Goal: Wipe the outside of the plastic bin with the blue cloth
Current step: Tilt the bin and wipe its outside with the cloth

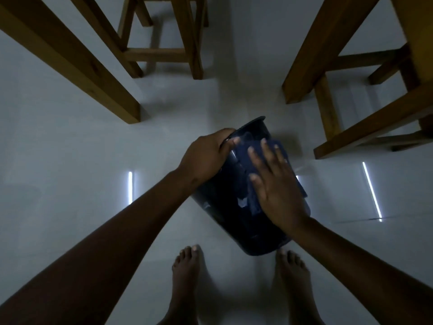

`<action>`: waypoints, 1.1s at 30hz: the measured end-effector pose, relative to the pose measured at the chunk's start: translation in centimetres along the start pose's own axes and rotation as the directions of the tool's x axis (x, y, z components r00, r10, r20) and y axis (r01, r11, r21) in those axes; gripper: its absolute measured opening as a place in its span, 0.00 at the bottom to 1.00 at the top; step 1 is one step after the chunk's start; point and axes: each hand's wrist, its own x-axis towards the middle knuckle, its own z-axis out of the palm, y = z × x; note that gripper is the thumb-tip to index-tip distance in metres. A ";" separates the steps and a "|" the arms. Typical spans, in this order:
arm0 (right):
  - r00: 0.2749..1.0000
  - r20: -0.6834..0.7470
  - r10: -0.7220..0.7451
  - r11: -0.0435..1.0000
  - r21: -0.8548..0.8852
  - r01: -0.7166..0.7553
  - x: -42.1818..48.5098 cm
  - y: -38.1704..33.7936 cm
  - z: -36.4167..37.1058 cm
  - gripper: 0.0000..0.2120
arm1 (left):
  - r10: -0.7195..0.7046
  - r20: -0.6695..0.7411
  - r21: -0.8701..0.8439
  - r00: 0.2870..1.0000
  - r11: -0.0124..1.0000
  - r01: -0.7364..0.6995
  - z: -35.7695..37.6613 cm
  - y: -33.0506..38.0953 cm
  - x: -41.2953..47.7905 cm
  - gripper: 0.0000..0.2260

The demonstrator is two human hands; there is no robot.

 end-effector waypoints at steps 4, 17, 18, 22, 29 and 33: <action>0.971 0.040 0.236 0.918 0.317 -0.236 -0.6 1.8 0.3 0.31 | -0.074 0.106 -0.105 0.992 0.991 0.085 -1.2 -1.6 -1.4 0.12; 0.972 -0.015 0.233 0.958 0.176 -0.227 1.8 2.3 -0.9 0.31 | -0.100 0.074 -0.113 0.992 0.988 0.108 -1.3 -1.7 -1.5 0.12; 0.959 0.001 0.283 0.934 0.227 -0.276 1.4 2.4 -0.9 0.32 | -0.104 0.042 -0.105 0.994 0.989 0.108 -0.9 -1.6 -1.5 0.12; 0.992 0.000 0.125 0.988 -0.095 -0.124 -3.0 -0.7 0.6 0.28 | -0.044 0.006 -0.062 0.999 0.997 0.045 -0.2 -0.9 -0.8 0.13; 0.976 0.006 0.216 0.949 0.236 -0.212 2.2 2.4 -0.3 0.29 | -0.040 0.009 -0.091 0.999 0.995 0.040 -0.2 -0.5 -0.3 0.12; 0.982 0.018 0.190 0.982 -0.005 -0.190 -1.9 0.2 0.4 0.29 | -0.071 -0.025 -0.031 0.997 0.997 0.070 0.3 -0.7 -0.2 0.12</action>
